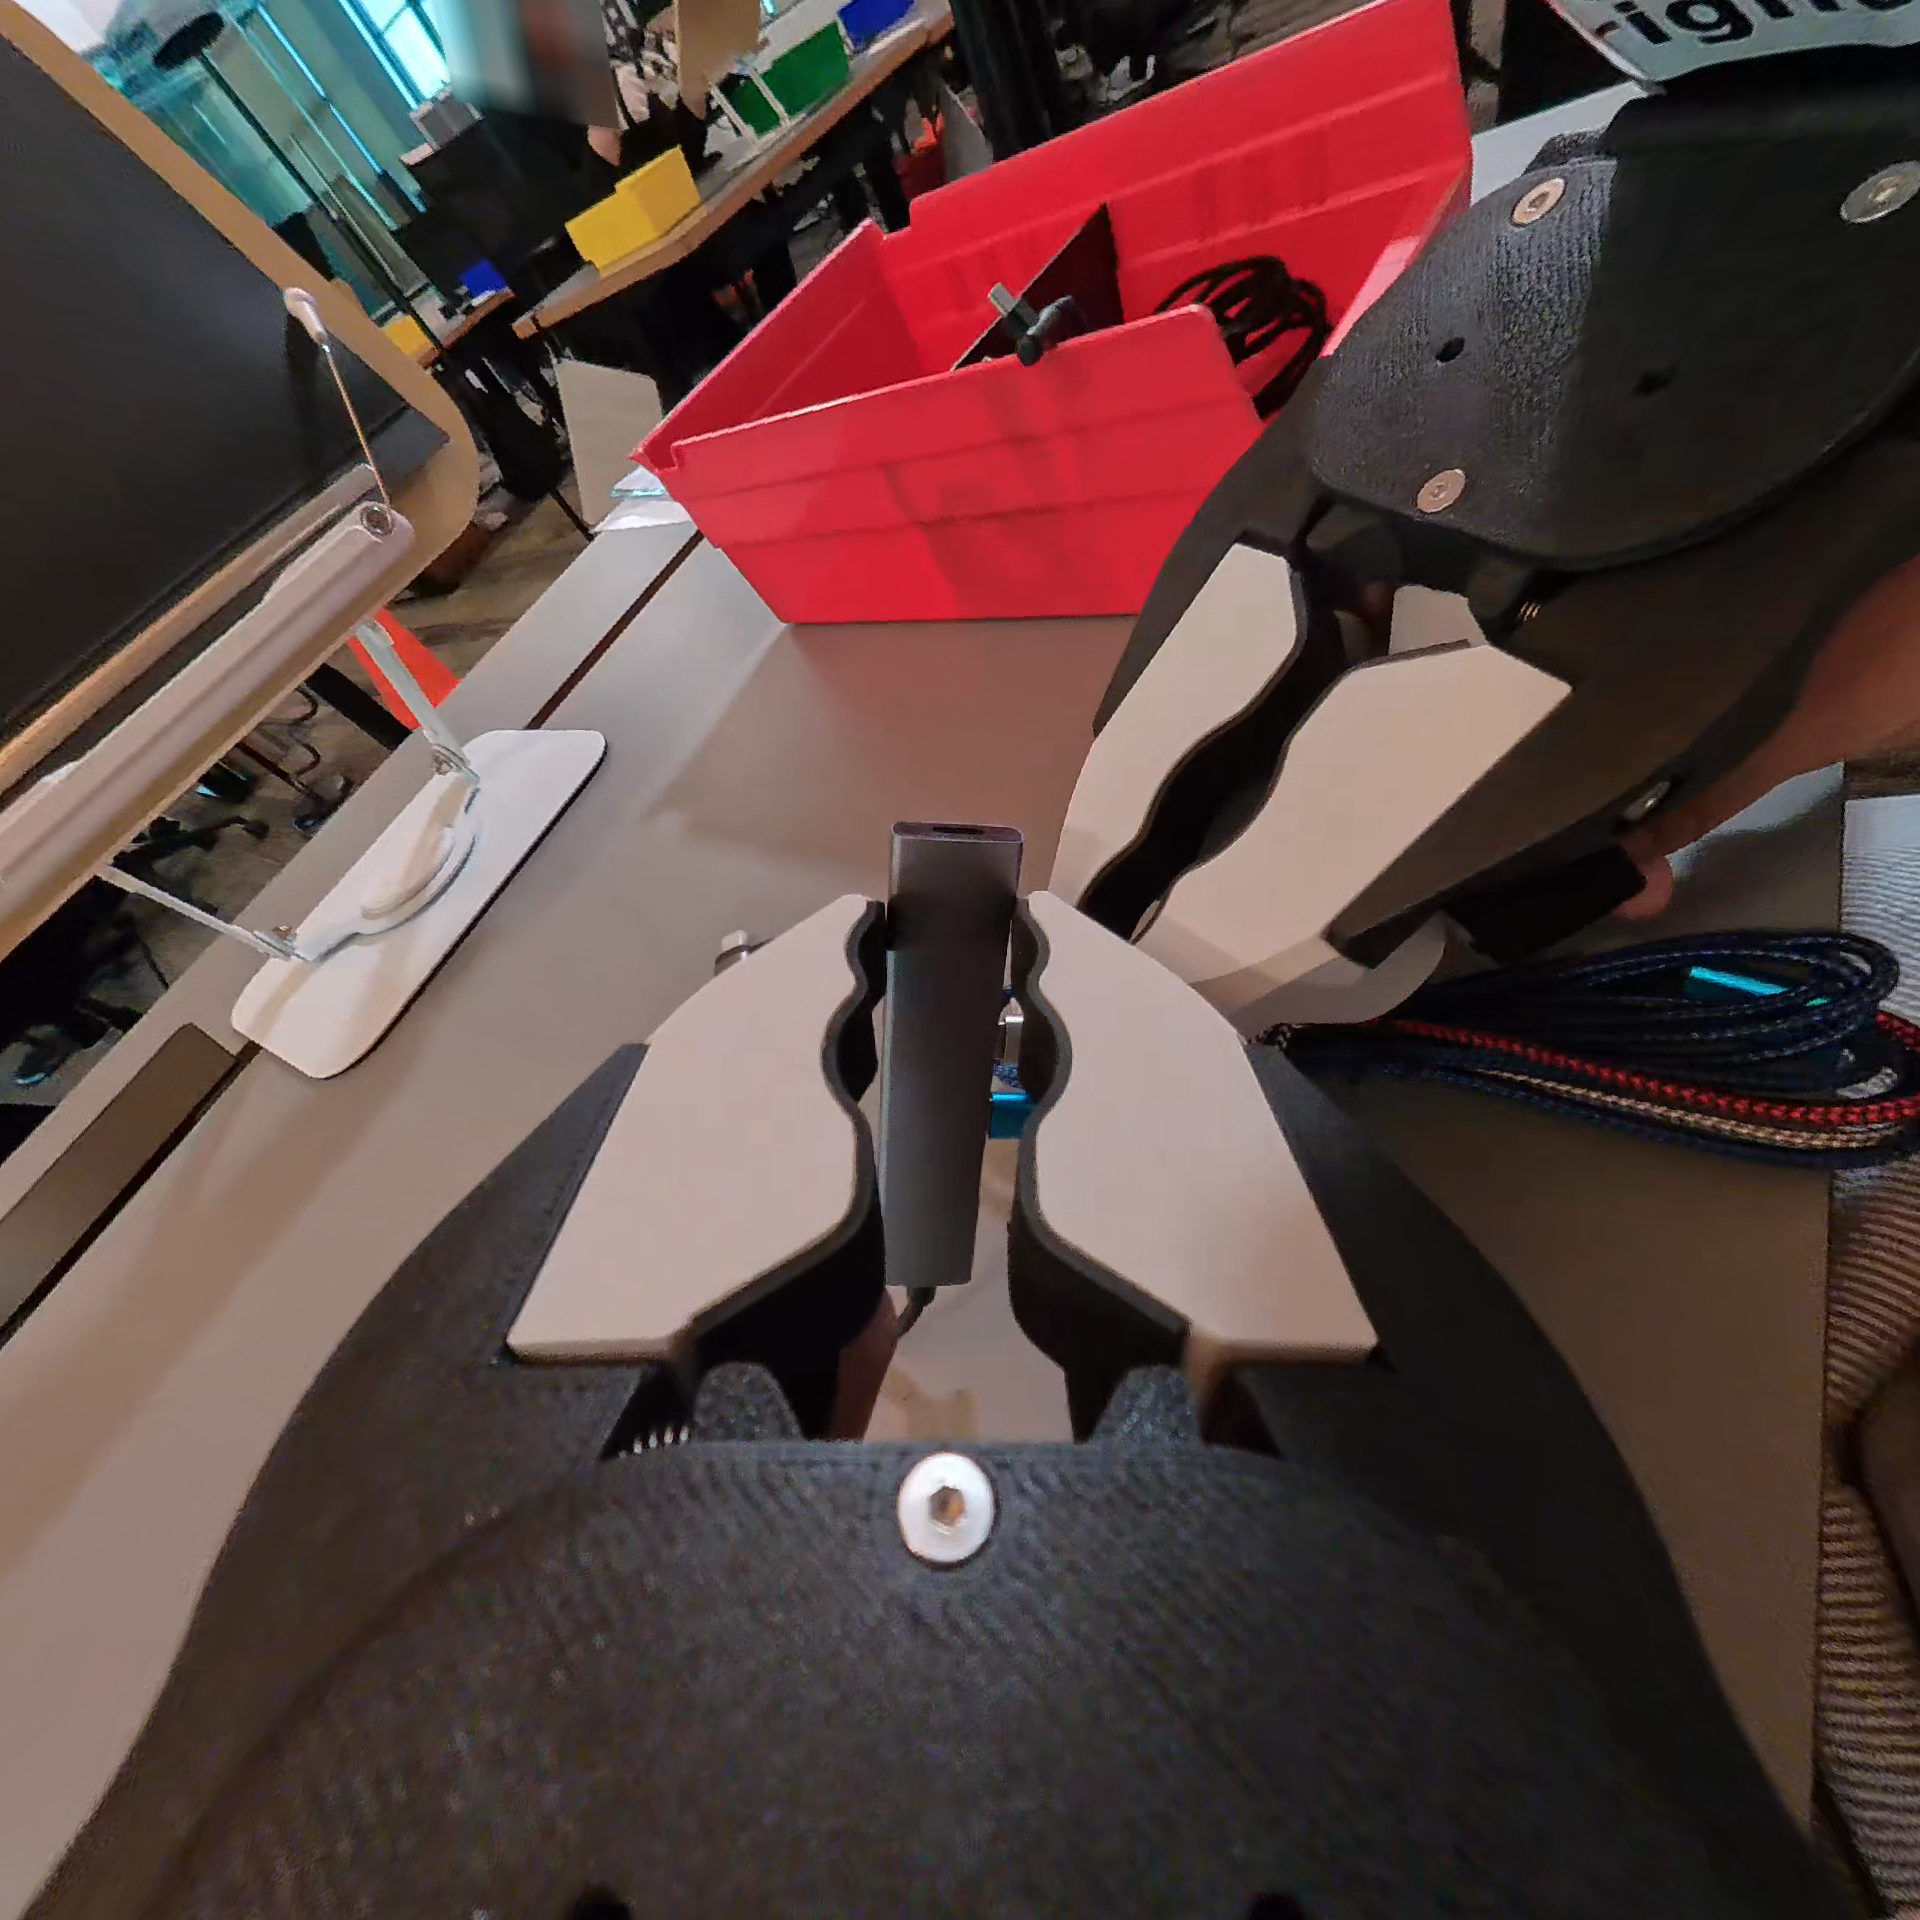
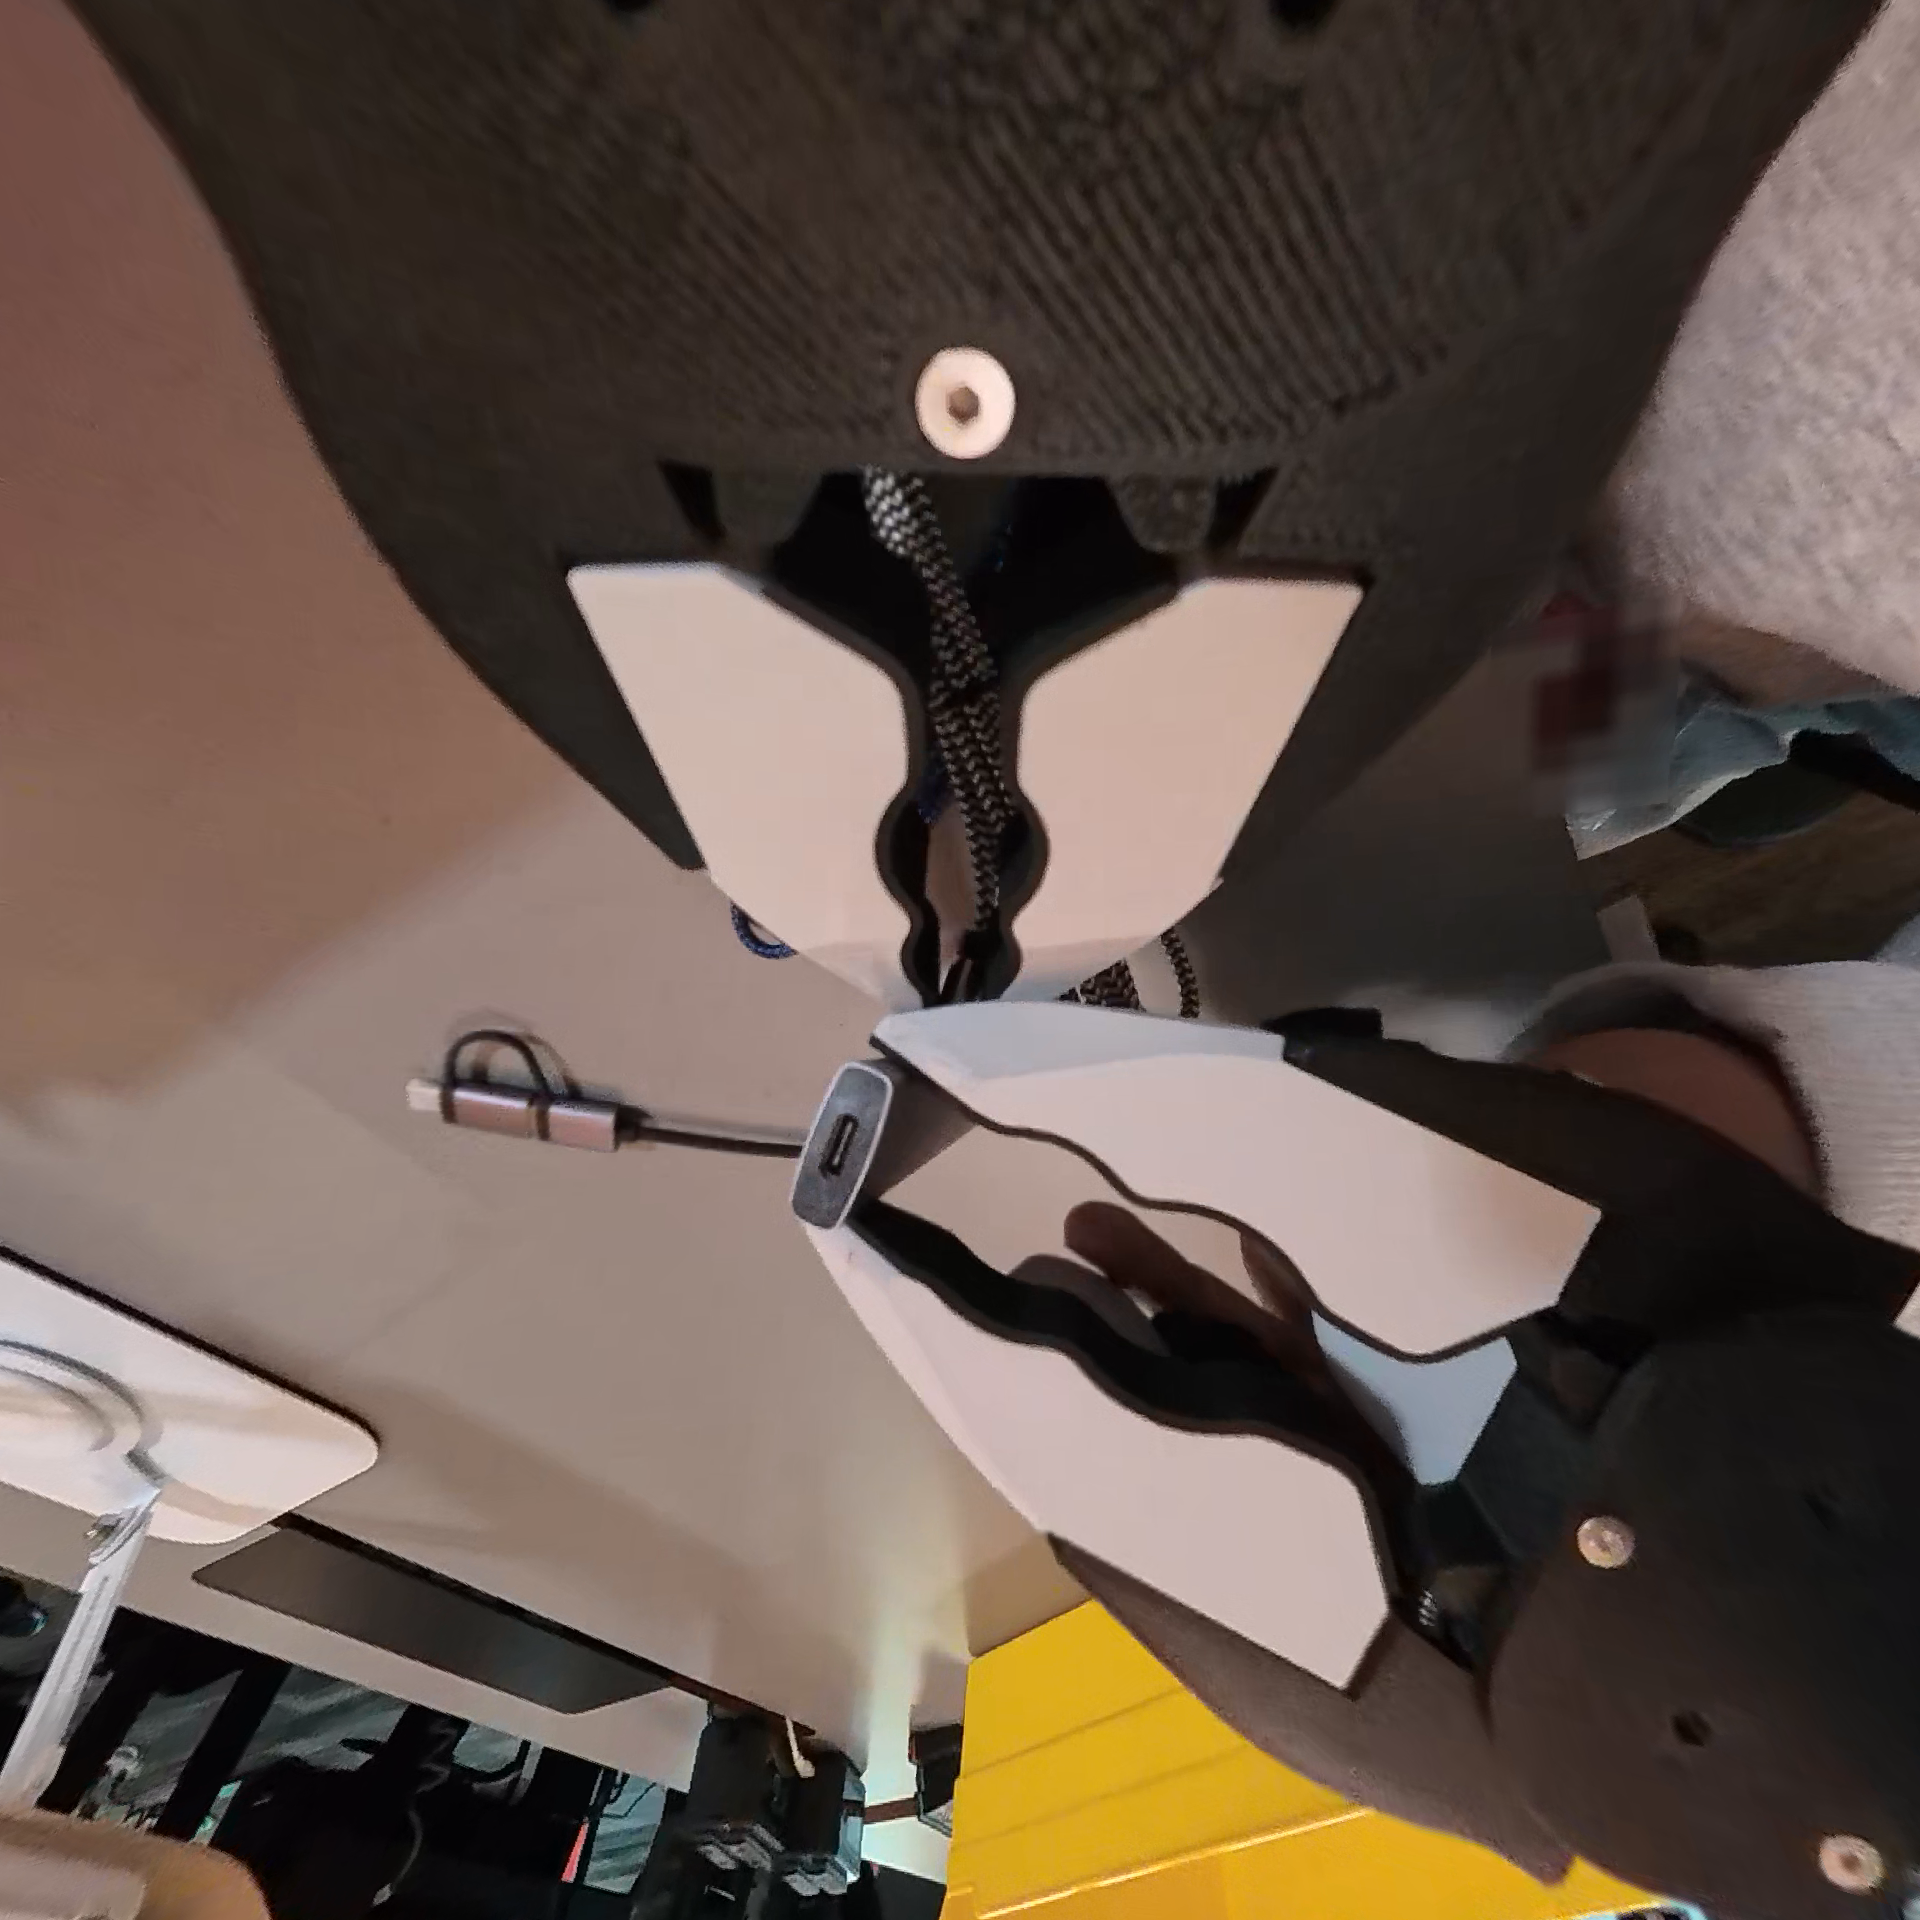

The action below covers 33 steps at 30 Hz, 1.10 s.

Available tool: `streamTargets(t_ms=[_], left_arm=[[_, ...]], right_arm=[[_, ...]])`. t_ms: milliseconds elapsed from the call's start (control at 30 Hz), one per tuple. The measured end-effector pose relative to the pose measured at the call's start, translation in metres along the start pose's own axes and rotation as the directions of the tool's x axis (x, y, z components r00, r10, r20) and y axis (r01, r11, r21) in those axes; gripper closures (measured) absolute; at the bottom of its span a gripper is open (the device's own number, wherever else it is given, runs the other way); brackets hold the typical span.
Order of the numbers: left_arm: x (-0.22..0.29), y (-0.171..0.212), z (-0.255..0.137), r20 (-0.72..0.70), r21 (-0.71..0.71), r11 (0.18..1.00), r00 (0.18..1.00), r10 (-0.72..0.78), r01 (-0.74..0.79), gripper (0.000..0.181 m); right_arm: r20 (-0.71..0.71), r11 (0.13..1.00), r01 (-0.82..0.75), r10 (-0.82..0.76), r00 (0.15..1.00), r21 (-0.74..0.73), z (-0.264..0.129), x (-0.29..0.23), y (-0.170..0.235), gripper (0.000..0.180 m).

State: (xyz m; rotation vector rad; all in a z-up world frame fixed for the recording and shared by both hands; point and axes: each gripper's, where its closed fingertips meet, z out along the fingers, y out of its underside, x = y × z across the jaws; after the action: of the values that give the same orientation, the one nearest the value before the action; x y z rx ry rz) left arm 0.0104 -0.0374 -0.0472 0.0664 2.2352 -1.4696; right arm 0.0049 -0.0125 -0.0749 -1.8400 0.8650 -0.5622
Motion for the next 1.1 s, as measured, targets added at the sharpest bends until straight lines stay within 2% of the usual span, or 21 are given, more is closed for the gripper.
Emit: streamTargets(t_ms=[167, 333, 500, 567, 600, 633, 667, 700, 733, 833, 900, 1000, 1100], left_arm=[[-0.011, 0.0, -0.001, 0.091, -0.066, 0.993, 0.991, 0.101, -0.095, 0.158], [-0.022, 0.006, 0.002, 0.046, -0.033, 0.992, 0.992, -0.118, 0.12, 0.157], [-0.024, 0.009, 0.008, 0.054, -0.054, 0.99, 0.99, -0.131, 0.134, 0.156], [-0.029, 0.015, 0.009, 0.06, -0.064, 0.981, 0.982, -0.179, 0.183, 0.156], [-0.053, 0.032, 0.005, 0.196, -0.126, 0.972, 0.965, -0.174, 0.201, 0.154], [-0.075, 0.05, -0.003, 0.27, -0.166, 0.959, 0.946, -0.179, 0.229, 0.154], [-0.082, 0.054, -0.009, 0.256, -0.139, 0.923, 0.913, -0.316, 0.359, 0.156], [-0.082, 0.048, -0.015, 0.236, -0.091, 0.904, 0.891, -0.387, 0.417, 0.156], [-0.078, 0.04, -0.017, 0.227, -0.059, 0.916, 0.899, -0.376, 0.398, 0.156], [-0.059, 0.037, -0.004, 0.153, -0.09, 0.936, 0.934, -0.323, 0.339, 0.156], [-0.058, 0.032, -0.002, 0.11, -0.054, 0.946, 0.944, -0.312, 0.319, 0.156], [-0.051, 0.031, -0.002, 0.039, 0.001, 0.931, 0.93, -0.365, 0.365, 0.156], [-0.042, 0.021, -0.004, -0.041, 0.041, 0.901, 0.901, -0.431, 0.433, 0.156]], right_arm=[[0.009, 1.0, -0.009, 0.009, 1.0, 0.003, 0.001, 0.004, -0.006, 0.172], [-0.006, 0.999, 0.035, -0.035, 0.999, 0.005, 0.0, 0.008, -0.01, 0.172], [0.012, 1.0, 0.018, -0.018, 1.0, 0.01, -0.002, 0.012, -0.009, 0.172], [0.024, 0.999, 0.033, -0.033, 0.999, 0.016, -0.004, 0.012, -0.009, 0.173], [0.105, 0.996, 0.072, -0.078, 0.991, 0.054, -0.015, -0.001, -0.014, 0.174], [0.192, 0.991, 0.048, -0.072, 0.979, 0.124, -0.026, -0.021, -0.025, 0.175], [0.158, 0.987, 0.082, -0.104, 0.982, 0.137, -0.029, -0.027, -0.026, 0.176], [0.034, 0.969, 0.198, -0.206, 0.978, 0.15, -0.031, -0.016, -0.03, 0.177], [-0.055, 0.96, 0.245, -0.24, 0.969, 0.138, -0.032, 0.0, -0.032, 0.178], [0.002, 0.985, 0.055, -0.056, 0.998, 0.166, -0.029, 0.023, -0.036, 0.18], [-0.041, 0.983, 0.064, -0.057, 0.997, 0.173, -0.028, 0.039, -0.037, 0.18], [0.031, 0.986, 0.016, -0.021, 0.999, 0.166, -0.022, 0.028, -0.028, 0.165], [0.09, 0.995, -0.015, 0.006, 0.996, 0.1, -0.007, 0.013, -0.016, 0.154]])
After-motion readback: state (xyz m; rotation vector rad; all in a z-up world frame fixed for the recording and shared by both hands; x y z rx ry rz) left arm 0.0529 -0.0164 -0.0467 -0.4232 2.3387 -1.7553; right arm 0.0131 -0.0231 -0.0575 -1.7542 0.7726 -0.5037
